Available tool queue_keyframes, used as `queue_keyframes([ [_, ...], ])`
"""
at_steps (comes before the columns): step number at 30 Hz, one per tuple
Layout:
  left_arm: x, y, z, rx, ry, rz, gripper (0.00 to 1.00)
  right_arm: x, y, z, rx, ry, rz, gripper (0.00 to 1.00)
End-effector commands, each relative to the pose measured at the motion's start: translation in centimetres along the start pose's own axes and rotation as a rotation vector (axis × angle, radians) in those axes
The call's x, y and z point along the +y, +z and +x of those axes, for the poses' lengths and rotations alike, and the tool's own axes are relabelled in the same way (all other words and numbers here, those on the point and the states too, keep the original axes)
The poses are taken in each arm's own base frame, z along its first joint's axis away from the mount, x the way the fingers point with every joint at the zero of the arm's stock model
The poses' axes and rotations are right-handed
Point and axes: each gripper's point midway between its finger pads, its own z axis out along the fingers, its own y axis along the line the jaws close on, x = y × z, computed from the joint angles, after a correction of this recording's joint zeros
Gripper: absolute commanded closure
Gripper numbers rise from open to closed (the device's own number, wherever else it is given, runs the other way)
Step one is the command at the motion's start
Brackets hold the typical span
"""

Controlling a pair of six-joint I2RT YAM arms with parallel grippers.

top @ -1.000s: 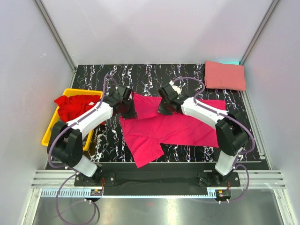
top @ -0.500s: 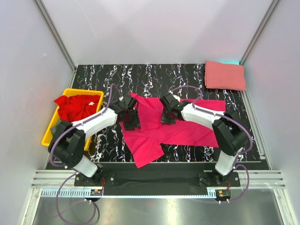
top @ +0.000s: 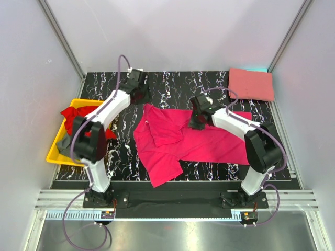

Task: Fold and stack the t-shirts
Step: Fold the tshirt

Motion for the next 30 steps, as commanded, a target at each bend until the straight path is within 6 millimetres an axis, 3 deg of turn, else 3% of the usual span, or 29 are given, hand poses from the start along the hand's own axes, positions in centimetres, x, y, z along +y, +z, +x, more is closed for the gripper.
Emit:
queue_keyframes([
  [1, 0.1, 3.5, -0.5, 0.013, 0.094, -0.049, 0.5, -1.7, -1.6, -4.6, -0.095, 0.069, 0.038, 0.69],
  [7, 1.5, 8.3, -1.4, 0.055, 0.067, -0.1, 0.52, -8.1, -1.2, -8.4, -0.117, 0.177, 0.146, 0.69],
  [15, 2.8, 9.3, -2.4, 0.039, 0.01, -0.028, 0.52, -14.7, 0.5, -9.7, -0.107, 0.28, 0.24, 0.7],
  [19, 3.0, 9.2, -2.9, 0.026, 0.009, 0.023, 0.52, -16.8, 1.0, -10.1, -0.098, 0.317, 0.257, 0.71],
  [25, 1.8, 9.2, -3.2, 0.03, 0.061, 0.153, 0.52, -19.2, 0.5, -11.6, -0.114, 0.364, 0.259, 0.71],
  [30, 1.3, 9.4, -3.0, 0.041, 0.079, 0.206, 0.53, -19.4, 0.6, -11.8, -0.105, 0.367, 0.24, 0.71],
])
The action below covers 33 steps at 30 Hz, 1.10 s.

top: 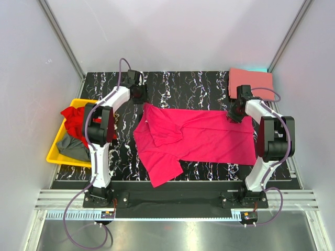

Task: Fold and stack the t-shirts
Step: Fold the tshirt

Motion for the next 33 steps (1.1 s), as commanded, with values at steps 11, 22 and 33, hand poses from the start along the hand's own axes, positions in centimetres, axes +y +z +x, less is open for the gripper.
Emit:
queue_keyframes([
  [11, 0.0, -0.7, -2.1, -0.055, 0.037, 0.048, 0.57, -0.1, -0.3, -2.3, -0.029, 0.011, -0.038, 0.71],
  [22, -0.2, 0.9, -1.3, -0.01, 0.035, 0.094, 0.59, -1.6, 0.6, -2.6, -0.023, 0.04, -0.006, 0.71],
  [33, 2.7, 1.8, -2.7, -0.038, -0.149, 0.017, 1.0, -6.1, 3.6, -3.2, -0.002, 0.124, 0.124, 0.73],
])
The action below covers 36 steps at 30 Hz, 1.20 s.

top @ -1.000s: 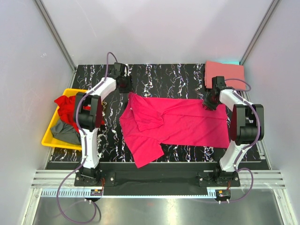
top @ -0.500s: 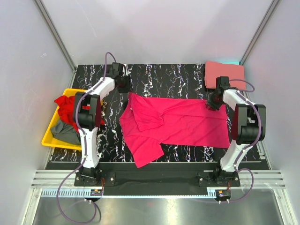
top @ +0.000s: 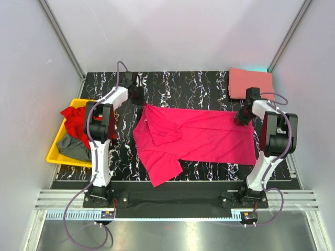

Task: Fold and stack the t-shirts
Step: Fold the tshirt

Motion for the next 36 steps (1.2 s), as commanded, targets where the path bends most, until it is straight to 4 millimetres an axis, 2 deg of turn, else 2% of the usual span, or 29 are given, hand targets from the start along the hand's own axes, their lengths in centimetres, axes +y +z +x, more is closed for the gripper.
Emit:
queue_keyframes([
  [1, 1.4, -0.4, -3.3, -0.082, -0.115, -0.014, 1.0, -2.1, 1.6, -1.8, -0.03, 0.056, 0.06, 0.74],
  [4, 1.9, 0.0, -3.5, -0.085, -0.157, -0.029, 1.0, -3.5, 2.9, -1.7, -0.003, 0.092, 0.081, 0.74],
  [5, 2.1, 0.1, -3.6, -0.089, -0.165, -0.042, 1.0, -3.4, 3.0, -1.8, -0.001, 0.094, 0.069, 0.75],
  [10, 3.0, 0.4, -4.3, -0.092, -0.189, -0.107, 1.0, -3.6, 2.4, -3.2, -0.047, 0.098, 0.095, 0.75],
  [14, 1.3, 0.6, -4.8, -0.086, -0.166, -0.013, 0.98, -1.8, 2.6, -3.7, -0.05, 0.099, 0.01, 0.74],
  [15, 0.9, 0.1, -5.2, -0.095, -0.164, 0.002, 0.95, -1.4, 2.5, -3.7, -0.047, 0.099, -0.012, 0.74],
  [17, 0.1, -0.7, -5.7, -0.108, -0.155, 0.031, 0.81, -0.3, 2.1, -4.2, -0.052, 0.092, -0.058, 0.72],
  [19, -0.5, -2.5, -6.6, -0.14, -0.151, 0.038, 0.66, 0.6, 1.4, -4.4, -0.044, 0.085, -0.095, 0.72],
  [20, -0.6, -3.2, -7.1, -0.155, -0.149, 0.033, 0.6, 1.0, 0.3, -5.1, -0.054, 0.08, -0.106, 0.72],
  [21, -1.0, -4.9, -7.9, -0.177, -0.147, 0.031, 0.58, 1.2, -0.3, -5.5, -0.062, 0.079, -0.109, 0.71],
  [23, -0.7, -6.7, -8.8, -0.215, -0.145, -0.013, 0.54, 1.5, -2.5, -6.6, -0.092, 0.078, -0.105, 0.7],
  [24, -0.7, -8.6, -9.3, -0.235, -0.149, -0.044, 0.53, 1.5, -3.2, -6.9, -0.097, 0.08, -0.101, 0.68],
  [26, -0.4, -10.3, -9.5, -0.264, -0.149, -0.084, 0.52, 1.4, -5.4, -7.4, -0.113, 0.088, -0.087, 0.65],
  [27, -0.9, -11.8, -9.4, -0.282, -0.142, -0.081, 0.52, 1.4, -6.1, -7.5, -0.116, 0.09, -0.089, 0.64],
  [29, -1.0, -12.8, -8.6, -0.284, -0.13, -0.1, 0.51, 1.5, -7.6, -7.1, -0.111, 0.098, -0.103, 0.64],
  [30, -1.5, -13.6, -7.6, -0.272, -0.123, -0.094, 0.52, 1.3, -8.0, -6.9, -0.109, 0.101, -0.102, 0.64],
  [31, -2.0, -13.9, -6.9, -0.259, -0.123, -0.083, 0.52, 1.2, -8.7, -5.9, -0.082, 0.11, -0.117, 0.64],
  [32, -2.1, -14.4, -5.3, -0.23, -0.124, -0.083, 0.51, 1.3, -9.0, -5.1, -0.058, 0.116, -0.132, 0.65],
  [33, -3.3, -14.5, -4.1, -0.211, -0.108, -0.065, 0.51, 1.0, -9.1, -4.4, -0.045, 0.126, -0.129, 0.66],
  [34, -3.8, -14.8, -3.0, -0.198, -0.098, -0.058, 0.51, 0.1, -9.5, -2.9, -0.015, 0.163, -0.108, 0.66],
  [35, -3.2, -14.3, -0.3, -0.143, -0.098, -0.088, 0.51, -0.4, -9.6, -2.1, -0.003, 0.188, -0.097, 0.66],
  [36, -4.7, -15.6, 0.8, -0.152, -0.065, -0.066, 0.51, -1.0, -9.7, -1.2, 0.014, 0.213, -0.08, 0.67],
])
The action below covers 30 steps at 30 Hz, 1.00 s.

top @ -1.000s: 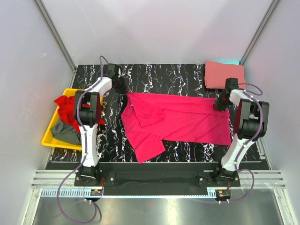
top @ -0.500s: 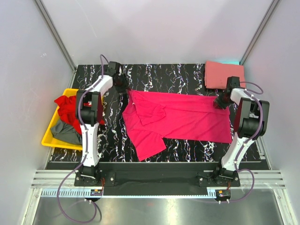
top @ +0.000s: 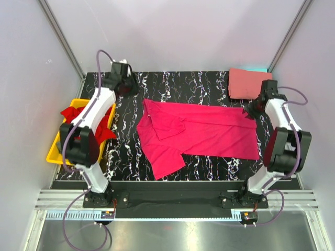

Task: Fold and stack the t-shirts
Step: Fold the tshirt

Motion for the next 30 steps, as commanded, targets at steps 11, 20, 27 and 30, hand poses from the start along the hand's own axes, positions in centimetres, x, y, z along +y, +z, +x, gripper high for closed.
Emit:
queue_keyframes([
  [11, -2.3, -5.1, 19.3, 0.242, 0.166, 0.146, 0.48, -7.7, -4.5, 8.7, 0.11, 0.1, 0.129, 0.63],
  [20, 0.7, -7.7, 20.6, 0.237, -0.002, -0.028, 0.5, -13.7, -4.5, 13.9, 0.234, 0.201, 0.38, 0.59],
  [27, 1.4, -12.6, 21.6, 0.182, -0.168, 0.05, 0.46, -14.7, -3.8, 13.8, 0.191, 0.302, 0.457, 0.56],
  [30, 1.2, -13.3, 24.0, 0.216, -0.215, 0.134, 0.46, -14.3, -3.5, 13.9, 0.196, 0.324, 0.442, 0.55],
])
